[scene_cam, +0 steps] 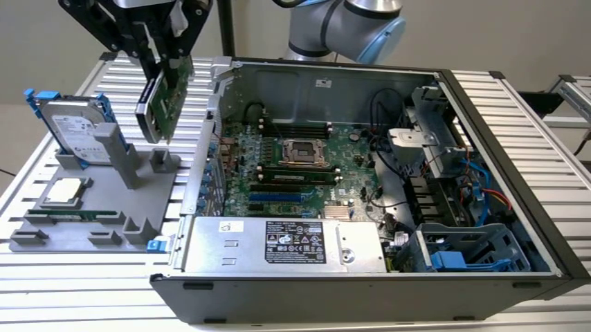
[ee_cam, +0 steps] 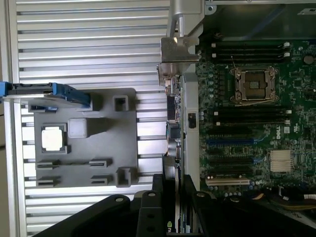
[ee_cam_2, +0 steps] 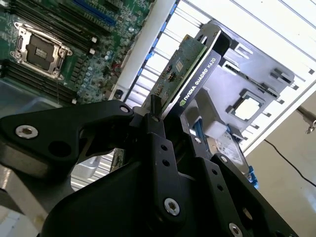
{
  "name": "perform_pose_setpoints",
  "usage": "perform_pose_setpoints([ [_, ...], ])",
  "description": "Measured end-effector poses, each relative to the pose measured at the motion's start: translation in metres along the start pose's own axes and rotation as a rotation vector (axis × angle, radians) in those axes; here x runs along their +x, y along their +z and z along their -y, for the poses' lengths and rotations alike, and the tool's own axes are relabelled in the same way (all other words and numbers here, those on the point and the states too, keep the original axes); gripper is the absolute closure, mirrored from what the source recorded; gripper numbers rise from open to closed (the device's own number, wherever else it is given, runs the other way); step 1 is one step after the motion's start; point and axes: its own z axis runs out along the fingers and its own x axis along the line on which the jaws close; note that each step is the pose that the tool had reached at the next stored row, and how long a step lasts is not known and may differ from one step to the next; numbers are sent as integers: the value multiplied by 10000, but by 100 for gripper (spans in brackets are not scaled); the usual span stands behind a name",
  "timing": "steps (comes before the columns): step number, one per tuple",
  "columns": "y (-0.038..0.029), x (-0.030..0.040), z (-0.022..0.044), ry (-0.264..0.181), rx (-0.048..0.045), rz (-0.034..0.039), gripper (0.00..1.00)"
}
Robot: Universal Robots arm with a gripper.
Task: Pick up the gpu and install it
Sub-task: 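Pick up the gpu and move the gpu toward the slot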
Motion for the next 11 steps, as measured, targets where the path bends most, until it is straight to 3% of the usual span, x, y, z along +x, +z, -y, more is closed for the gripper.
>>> perform_pose_setpoints([
  [11, 2, -100, -5, 0, -1, 0, 100],
])
